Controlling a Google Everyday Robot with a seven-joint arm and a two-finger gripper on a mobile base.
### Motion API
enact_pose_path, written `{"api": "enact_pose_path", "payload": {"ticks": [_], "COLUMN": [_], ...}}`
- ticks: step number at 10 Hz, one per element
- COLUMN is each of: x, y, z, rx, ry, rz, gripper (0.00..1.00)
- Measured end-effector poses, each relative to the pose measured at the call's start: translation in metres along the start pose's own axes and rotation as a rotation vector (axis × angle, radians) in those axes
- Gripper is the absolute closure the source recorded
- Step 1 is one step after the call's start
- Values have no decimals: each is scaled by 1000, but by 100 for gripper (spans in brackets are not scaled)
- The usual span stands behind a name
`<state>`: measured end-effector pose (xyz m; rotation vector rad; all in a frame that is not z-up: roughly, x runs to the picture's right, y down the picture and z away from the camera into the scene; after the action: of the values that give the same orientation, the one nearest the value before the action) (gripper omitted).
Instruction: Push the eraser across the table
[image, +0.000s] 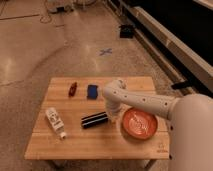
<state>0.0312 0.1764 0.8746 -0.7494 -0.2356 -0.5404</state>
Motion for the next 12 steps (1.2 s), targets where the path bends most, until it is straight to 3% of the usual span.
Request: {"api": "enact_pose_path", "payload": {"ticks": [2, 3, 5, 8, 12], "x": [4, 2, 2, -10, -42], "y": [-3, -8, -14, -28, -52], "z": [-4, -8, -14, -17, -19], "rx": [10, 24, 38, 57, 80], "ry": [-9, -12, -11, -22, -50], "rz": [-19, -32, -44, -83, -164], "gripper": [69, 83, 98, 100, 100]}}
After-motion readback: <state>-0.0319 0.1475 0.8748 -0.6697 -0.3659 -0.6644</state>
